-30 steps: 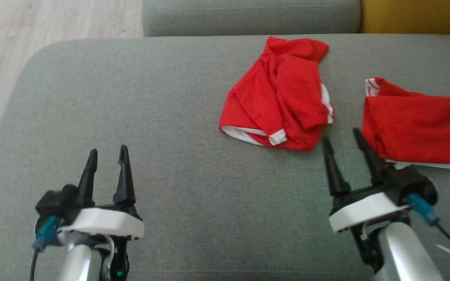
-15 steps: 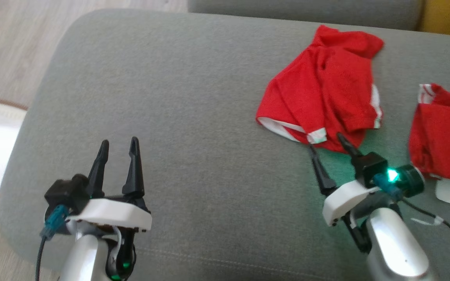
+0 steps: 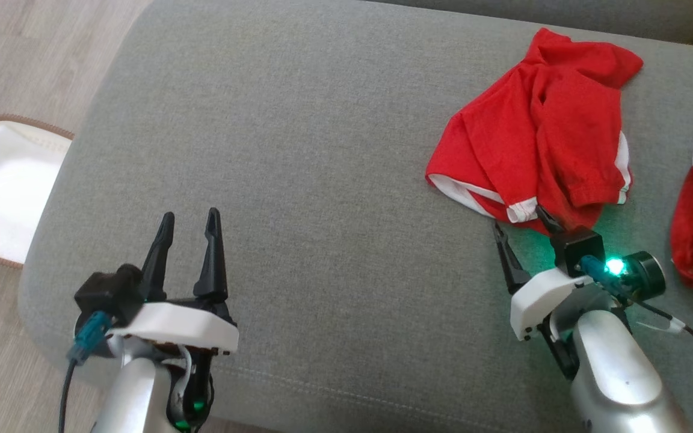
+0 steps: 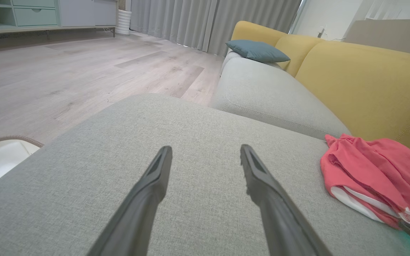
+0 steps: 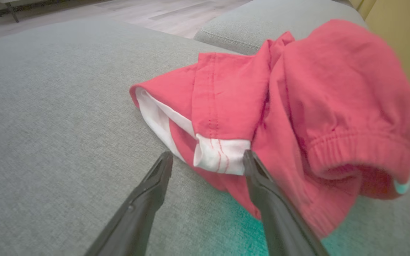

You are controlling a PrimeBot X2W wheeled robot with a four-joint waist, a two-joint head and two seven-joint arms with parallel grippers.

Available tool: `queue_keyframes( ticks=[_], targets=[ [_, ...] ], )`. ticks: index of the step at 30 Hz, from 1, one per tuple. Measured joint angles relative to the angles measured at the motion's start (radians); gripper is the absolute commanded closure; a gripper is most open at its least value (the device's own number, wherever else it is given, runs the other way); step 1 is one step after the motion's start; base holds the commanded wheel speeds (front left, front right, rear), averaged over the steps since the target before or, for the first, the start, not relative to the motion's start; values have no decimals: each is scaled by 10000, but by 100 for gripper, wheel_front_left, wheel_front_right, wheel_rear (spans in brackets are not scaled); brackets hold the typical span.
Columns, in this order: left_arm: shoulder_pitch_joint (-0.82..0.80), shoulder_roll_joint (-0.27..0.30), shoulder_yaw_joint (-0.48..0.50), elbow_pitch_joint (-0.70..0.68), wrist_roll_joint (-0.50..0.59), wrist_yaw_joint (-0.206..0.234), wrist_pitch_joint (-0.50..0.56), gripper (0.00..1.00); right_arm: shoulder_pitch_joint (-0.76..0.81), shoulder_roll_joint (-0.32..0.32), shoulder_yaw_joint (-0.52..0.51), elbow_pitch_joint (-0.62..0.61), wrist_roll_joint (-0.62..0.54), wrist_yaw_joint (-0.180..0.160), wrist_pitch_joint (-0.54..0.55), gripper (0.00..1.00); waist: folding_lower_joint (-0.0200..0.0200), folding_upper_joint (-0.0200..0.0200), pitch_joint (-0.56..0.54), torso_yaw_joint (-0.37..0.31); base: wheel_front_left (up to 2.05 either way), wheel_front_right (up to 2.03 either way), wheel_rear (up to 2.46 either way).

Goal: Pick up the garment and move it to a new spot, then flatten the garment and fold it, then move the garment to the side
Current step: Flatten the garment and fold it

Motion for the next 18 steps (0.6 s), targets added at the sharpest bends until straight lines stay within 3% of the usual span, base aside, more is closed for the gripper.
queue_keyframes(
  ticks=[3,5,18],
  targets=[
    [-19,0,-19,0,-38,0,0,0,-134,-2,-121,272,-61,0,-2,0,0,0,57,44,0,0,0],
    [-54,0,-35,2,-54,0,0,0,-217,-2,-153,403,8,0,-58,100,0,0,80,63,0,0,0],
    [-71,0,-50,109,-54,44,0,0,-802,-8,502,491,1135,0,-454,100,0,0,-508,-60,0,0,0]
  ],
)
